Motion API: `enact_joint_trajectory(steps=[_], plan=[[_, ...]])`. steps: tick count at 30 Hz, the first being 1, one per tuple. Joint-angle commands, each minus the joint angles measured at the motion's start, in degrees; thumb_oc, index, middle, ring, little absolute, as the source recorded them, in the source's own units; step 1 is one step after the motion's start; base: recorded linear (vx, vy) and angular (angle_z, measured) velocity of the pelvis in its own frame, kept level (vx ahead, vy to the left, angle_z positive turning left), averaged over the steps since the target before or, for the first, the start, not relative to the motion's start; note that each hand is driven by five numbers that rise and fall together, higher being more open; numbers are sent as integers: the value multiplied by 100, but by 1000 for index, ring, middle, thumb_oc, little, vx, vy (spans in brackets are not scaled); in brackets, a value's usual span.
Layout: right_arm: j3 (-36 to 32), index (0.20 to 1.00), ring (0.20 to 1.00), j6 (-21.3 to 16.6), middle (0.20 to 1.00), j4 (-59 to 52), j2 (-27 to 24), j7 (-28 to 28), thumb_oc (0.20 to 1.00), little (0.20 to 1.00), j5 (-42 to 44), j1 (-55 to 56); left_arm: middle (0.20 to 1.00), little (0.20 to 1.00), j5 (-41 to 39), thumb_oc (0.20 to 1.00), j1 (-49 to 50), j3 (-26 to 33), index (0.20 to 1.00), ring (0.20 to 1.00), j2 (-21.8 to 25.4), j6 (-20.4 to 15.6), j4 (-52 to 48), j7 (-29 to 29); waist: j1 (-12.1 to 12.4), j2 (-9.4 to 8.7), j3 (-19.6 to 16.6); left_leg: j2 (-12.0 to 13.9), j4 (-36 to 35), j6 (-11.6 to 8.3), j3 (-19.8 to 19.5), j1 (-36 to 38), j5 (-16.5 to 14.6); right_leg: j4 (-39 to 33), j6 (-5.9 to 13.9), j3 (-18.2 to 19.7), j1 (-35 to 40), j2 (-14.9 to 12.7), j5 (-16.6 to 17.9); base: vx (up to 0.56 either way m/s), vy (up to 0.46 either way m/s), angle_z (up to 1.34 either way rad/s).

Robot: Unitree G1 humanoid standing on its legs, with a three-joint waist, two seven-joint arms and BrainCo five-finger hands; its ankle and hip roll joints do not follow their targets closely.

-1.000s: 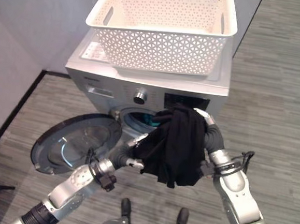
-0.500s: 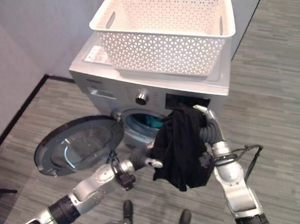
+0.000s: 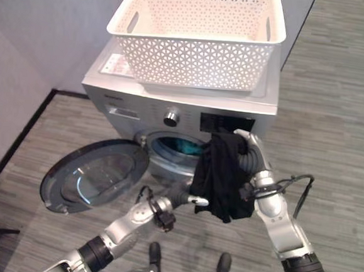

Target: Grab the laundry basket,head to the washer,open it,put in the laundry and shut it.

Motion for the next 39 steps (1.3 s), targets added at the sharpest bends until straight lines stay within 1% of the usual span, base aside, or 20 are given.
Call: enact_joint_trajectory(steps=[1,2,3,4,5,10,11,12,14,16,20,23,25,30,32,33,34,35,37,39], plan=[[-195,200,200,-172,200,115,16,-377,200,200,231,-741,1000,1000,395,1000,-570,-281,1000,1000,-116,-271,248,-154,-57,-236,-211,-172,9,165,631,-70,-389,4,-20,345,147,175,-756,7,9,4],[-169,200,200,-238,200,215,53,-399,200,200,347,-857,1000,1000,1037,1000,-958,-564,1000,1000,-96,-388,251,-244,-72,-239,-220,-167,9,151,638,-81,-404,4,-10,355,126,180,-765,0,0,0],[-169,200,200,-238,200,215,52,-399,200,200,347,-857,1000,1000,1038,1000,-958,-564,1000,1000,-96,-389,252,-244,-72,-239,-219,-167,9,151,639,-81,-404,4,-10,355,126,180,-765,9,15,3],[-132,200,200,-288,200,190,72,-401,200,200,414,-902,1000,1000,1466,1000,-1283,-732,1000,1000,-128,-470,302,-245,-109,-261,-230,-166,9,147,656,-77,-421,4,-2,373,106,190,-764,3,9,8],[-88,200,200,-306,200,204,100,-402,200,200,442,-945,1000,1000,1672,1000,-1435,-795,1000,1000,-178,-509,370,-191,-123,-274,-228,-161,9,149,667,-76,-431,4,5,390,93,192,-757,3,9,10],[110,200,200,-331,200,236,223,-429,200,200,598,-1087,1000,1000,2147,1000,-1831,-902,1000,1000,-374,-589,603,37,-153,-320,-211,-138,9,156,728,-101,-441,4,25,475,-6,202,-719,-2,2,4],[183,200,200,-310,200,241,264,-437,200,200,594,-1112,1000,1000,2344,1000,-1951,-919,1000,1000,-453,-595,722,141,-164,-343,-205,-130,9,155,737,-109,-440,4,24,491,-31,209,-712,-18,-2,-3],[274,200,200,-302,200,211,350,-449,200,200,661,-1124,1000,1000,2491,1000,-2069,-960,1000,1000,-646,-575,989,224,-192,-370,-180,-115,9,155,763,-118,-439,4,24,526,-69,219,-699,0,0,0],[320,200,200,-293,200,164,395,-448,200,200,660,-1111,1000,1000,2546,1000,-2115,-945,1000,1000,-764,-569,1145,304,-210,-379,-178,-106,9,156,778,-120,-439,4,22,553,-87,227,-696,-2,1,-7],[428,200,200,-290,200,10,502,-430,200,200,725,-1000,1000,1000,2527,1000,-2133,-820,1000,1000,-915,-509,1443,548,-246,-408,-169,-77,9,153,808,-117,-431,4,19,585,-111,245,-695,11,-5,-8],[463,200,200,-247,200,-66,644,-489,200,200,899,-874,1000,1000,2394,1000,-2079,-646,1000,1000,-984,-452,1629,750,-259,-435,-170,-54,9,154,847,-124,-421,4,17,607,-143,258,-686,3,-8,-7],[466,200,200,-270,200,-250,887,-588,200,200,1240,-625,1000,1000,2176,1000,-1981,-414,1000,1000,-1014,-394,1840,1115,-276,-466,-164,-25,9,145,888,-114,-406,4,3,617,-155,271,-688,3,0,-2],[464,200,200,-275,200,-396,856,-570,200,200,1280,-461,1000,1000,2000,1000,-1881,-277,1000,1000,-938,-393,1831,1240,-274,-484,-157,-13,9,140,885,-116,-398,4,2,603,-149,279,-684,0,0,0],[371,200,200,-226,200,-391,813,-617,200,200,1287,-309,1000,1000,1954,1000,-1596,-41,1000,1000,-717,-377,1757,1338,-237,-523,-174,7,9,137,891,-89,-397,4,-4,594,-123,298,-700,0,0,0],[278,200,200,-251,200,-366,832,-740,200,200,1342,-245,1000,1000,1973,1000,-1388,301,1000,1000,-537,-370,1636,1657,-169,-560,-182,21,9,130,878,-76,-387,4,-25,580,-101,317,-713,0,0,0],[281,200,200,-252,200,-364,833,-741,200,200,1342,-246,1000,1000,1973,1000,-1385,303,1000,1000,-535,-368,1631,1658,-172,-561,-182,21,9,130,877,-76,-386,4,-25,579,-100,317,-713,0,0,0],[269,200,200,-253,200,-342,837,-754,200,200,1355,-252,1000,1000,2008,1000,-1364,364,1000,1000,-502,-350,1611,1697,-157,-567,-171,21,9,127,868,-76,-380,4,-27,567,-97,325,-716,0,0,0],[253,200,200,-229,200,-314,838,-782,200,200,1336,-243,1000,1000,2362,1000,-1326,543,1000,1000,-407,-232,1562,1874,-103,-586,-153,31,9,118,837,-80,-362,4,-39,547,-86,340,-729,0,0,0],[254,200,200,-207,200,-307,837,-791,200,200,1318,-244,1000,1000,2455,1000,-1326,587,1000,1000,-391,-206,1539,1911,-91,-594,-141,33,9,116,821,-80,-356,4,-44,536,-80,347,-735,0,0,0],[193,200,200,-172,200,-300,828,-812,200,200,1337,-277,1000,1000,2647,1000,-1340,647,1000,1000,-306,-164,1268,1927,-53,-613,-115,45,9,104,769,-88,-334,4,-53,507,-77,370,-748,0,0,0]])
